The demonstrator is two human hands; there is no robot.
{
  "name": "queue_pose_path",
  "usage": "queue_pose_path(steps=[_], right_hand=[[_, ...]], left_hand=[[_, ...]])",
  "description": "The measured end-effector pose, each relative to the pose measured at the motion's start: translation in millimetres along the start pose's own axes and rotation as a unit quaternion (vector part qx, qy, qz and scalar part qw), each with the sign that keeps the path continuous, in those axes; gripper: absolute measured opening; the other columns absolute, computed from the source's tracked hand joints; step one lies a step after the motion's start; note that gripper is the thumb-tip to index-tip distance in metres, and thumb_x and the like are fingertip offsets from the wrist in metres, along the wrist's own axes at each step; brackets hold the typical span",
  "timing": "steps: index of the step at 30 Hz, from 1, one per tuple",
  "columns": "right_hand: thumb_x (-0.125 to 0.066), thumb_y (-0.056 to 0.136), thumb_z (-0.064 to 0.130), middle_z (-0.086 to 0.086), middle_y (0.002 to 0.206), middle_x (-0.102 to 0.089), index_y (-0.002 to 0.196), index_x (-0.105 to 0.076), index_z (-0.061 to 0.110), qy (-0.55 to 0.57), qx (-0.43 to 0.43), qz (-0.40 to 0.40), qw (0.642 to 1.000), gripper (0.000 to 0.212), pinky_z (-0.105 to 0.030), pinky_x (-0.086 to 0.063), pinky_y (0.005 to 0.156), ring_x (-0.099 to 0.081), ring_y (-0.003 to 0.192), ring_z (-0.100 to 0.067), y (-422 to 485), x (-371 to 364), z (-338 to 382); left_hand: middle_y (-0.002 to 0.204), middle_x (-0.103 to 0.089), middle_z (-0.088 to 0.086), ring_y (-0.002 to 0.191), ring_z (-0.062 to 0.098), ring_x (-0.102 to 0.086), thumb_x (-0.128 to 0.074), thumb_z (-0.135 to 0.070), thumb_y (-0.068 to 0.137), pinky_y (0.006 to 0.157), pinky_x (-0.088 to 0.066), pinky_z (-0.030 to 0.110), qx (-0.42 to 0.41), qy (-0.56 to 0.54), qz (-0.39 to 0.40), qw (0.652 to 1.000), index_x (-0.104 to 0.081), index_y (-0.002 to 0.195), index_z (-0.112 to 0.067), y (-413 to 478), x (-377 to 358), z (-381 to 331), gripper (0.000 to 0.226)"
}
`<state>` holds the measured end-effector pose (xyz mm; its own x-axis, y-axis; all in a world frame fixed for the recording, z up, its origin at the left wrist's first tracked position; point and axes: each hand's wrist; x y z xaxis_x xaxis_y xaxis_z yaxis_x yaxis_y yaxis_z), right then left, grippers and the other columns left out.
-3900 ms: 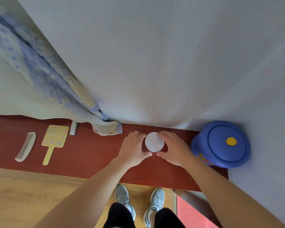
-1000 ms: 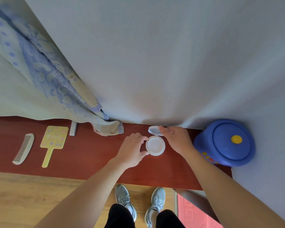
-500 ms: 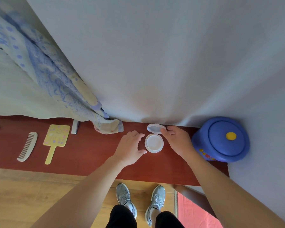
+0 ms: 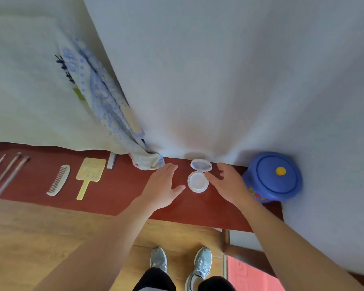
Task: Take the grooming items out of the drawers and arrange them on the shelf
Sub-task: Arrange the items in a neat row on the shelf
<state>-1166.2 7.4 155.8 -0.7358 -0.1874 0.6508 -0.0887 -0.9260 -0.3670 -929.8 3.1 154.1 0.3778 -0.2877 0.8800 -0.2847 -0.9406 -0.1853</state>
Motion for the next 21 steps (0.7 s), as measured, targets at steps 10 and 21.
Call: queue_pose_path(steps=[10, 21], right_hand=[[-0.052, 0.088, 0.063, 0.004, 0.142, -0.046, 0.141, -0.042, 0.024, -0.141, 0.066, -0.068, 0.985, 0.066, -0.032, -0.035, 0.104, -0.039, 0.131, -0.017, -71.6, -5.0, 50.8], [-0.042, 0.097, 0.047, -0.004, 0.132, -0.054, 0.134, -0.048, 0.013, -0.258, 0.088, -0.172, 0.946, 0.051, -0.035, -0.035, 0.104, -0.046, 0.123, -0.023, -157.6, -27.1, 105.7]], left_hand=[[0.157, -0.034, 0.007, 0.145, 0.022, -0.031, -0.044, -0.055, 0.098, 0.117, -0.030, 0.038, -0.035, 0.067, -0.028, 0.997, -0.036, 0.149, -0.013, -43.1, 48.5, 23.1, 0.067], [0.148, -0.045, 0.007, 0.138, 0.026, -0.039, -0.037, -0.045, 0.102, 0.115, -0.029, 0.042, -0.068, 0.128, -0.074, 0.987, -0.043, 0.143, -0.015, -111.0, 107.2, 44.9, 0.051]])
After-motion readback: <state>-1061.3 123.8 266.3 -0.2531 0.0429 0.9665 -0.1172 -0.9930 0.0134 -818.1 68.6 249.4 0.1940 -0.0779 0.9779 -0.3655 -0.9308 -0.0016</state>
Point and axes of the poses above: each hand's wrist, its own y-axis towards the middle knuckle, its own x-axis out of the back of the hand, z = x × y
